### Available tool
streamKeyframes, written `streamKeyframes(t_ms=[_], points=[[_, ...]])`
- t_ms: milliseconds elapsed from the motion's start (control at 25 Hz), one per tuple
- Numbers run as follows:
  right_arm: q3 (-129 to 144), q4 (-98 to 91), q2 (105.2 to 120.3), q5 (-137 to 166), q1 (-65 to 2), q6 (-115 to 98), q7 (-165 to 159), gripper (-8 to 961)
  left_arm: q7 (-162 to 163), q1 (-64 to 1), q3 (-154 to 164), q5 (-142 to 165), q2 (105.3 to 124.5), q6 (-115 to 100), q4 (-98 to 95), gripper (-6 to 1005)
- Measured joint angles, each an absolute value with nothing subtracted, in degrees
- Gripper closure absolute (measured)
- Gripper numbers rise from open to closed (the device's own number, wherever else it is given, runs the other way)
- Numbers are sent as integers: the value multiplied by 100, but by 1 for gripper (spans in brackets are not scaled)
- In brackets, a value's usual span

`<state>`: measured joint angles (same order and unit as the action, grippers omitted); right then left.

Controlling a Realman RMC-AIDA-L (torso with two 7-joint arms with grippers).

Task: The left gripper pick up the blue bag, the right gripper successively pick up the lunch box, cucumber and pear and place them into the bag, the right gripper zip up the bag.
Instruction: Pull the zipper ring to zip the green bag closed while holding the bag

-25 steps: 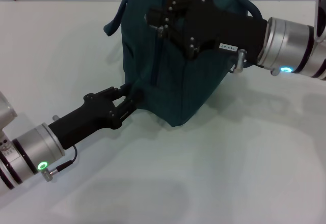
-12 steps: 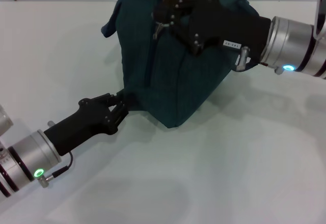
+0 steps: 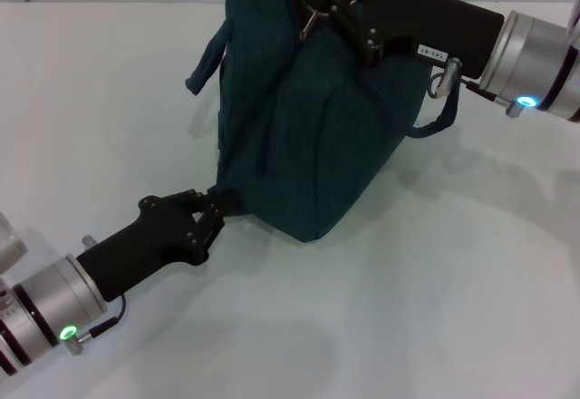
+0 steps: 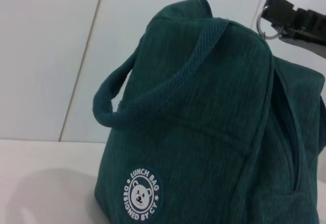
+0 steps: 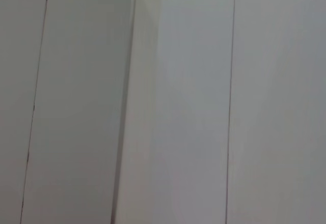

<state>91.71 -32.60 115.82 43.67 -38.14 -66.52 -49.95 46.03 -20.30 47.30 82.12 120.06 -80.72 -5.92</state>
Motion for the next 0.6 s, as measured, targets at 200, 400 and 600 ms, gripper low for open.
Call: streamKeyframes(t_ms=[200, 400, 600], points=[[9031, -3271, 11590, 4359, -3814, -6632, -4993, 935, 4486, -2022, 4843, 8219, 12004, -8072, -571, 916], [8798, -3260, 11593, 4358, -3764, -6651, -4992, 935, 4465, -1962, 4876, 8220, 11980, -8073, -575, 932], [8570, -3255, 11594, 4295, -3690, -6663, -4992, 935, 4464, -1929, 4878, 8198, 11969, -8073, -615, 934]])
